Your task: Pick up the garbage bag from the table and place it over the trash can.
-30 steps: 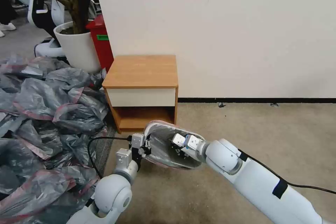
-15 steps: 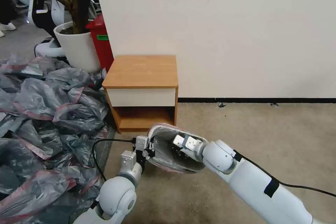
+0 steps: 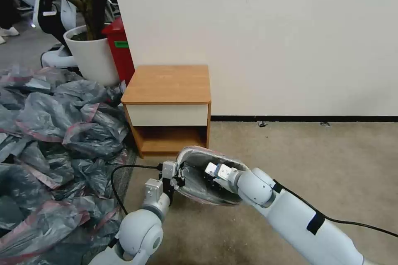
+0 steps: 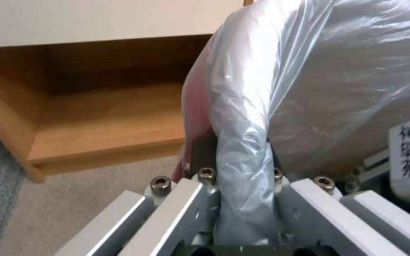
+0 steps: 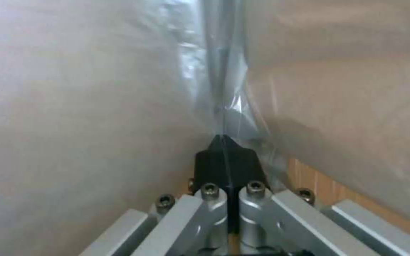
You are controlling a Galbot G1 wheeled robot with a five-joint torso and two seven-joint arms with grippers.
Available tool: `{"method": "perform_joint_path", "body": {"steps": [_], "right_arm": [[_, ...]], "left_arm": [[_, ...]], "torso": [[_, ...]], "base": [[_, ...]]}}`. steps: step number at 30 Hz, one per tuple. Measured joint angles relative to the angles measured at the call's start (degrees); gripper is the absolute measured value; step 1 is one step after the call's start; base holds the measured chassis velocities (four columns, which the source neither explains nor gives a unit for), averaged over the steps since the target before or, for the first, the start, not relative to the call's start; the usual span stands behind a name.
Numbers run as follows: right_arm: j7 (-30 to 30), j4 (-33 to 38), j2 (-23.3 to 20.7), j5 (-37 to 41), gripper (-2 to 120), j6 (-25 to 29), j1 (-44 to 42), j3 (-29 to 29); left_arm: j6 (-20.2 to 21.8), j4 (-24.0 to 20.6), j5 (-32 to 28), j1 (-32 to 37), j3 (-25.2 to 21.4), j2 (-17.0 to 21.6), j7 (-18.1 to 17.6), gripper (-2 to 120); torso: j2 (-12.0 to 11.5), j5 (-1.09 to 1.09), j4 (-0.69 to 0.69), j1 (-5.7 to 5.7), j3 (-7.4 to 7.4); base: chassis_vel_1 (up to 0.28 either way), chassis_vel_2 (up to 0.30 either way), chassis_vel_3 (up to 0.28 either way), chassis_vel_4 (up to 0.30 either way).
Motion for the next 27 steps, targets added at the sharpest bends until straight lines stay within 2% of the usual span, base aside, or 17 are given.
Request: {"method": "perform_joint_path", "body": {"steps": [27], "right_arm": [[0.26, -4.29, 2.1, -2.27, 0, 0.05, 0.34, 0.86]], "left_arm": [[0.12, 0.08, -0.59, -0.26, 0.24, -0.21, -0.17, 3]], "torso": [[0.0, 0.0, 0.01, 0.0, 0.0]], "base": [[0.0, 0.0, 0.0, 0.0]]}}
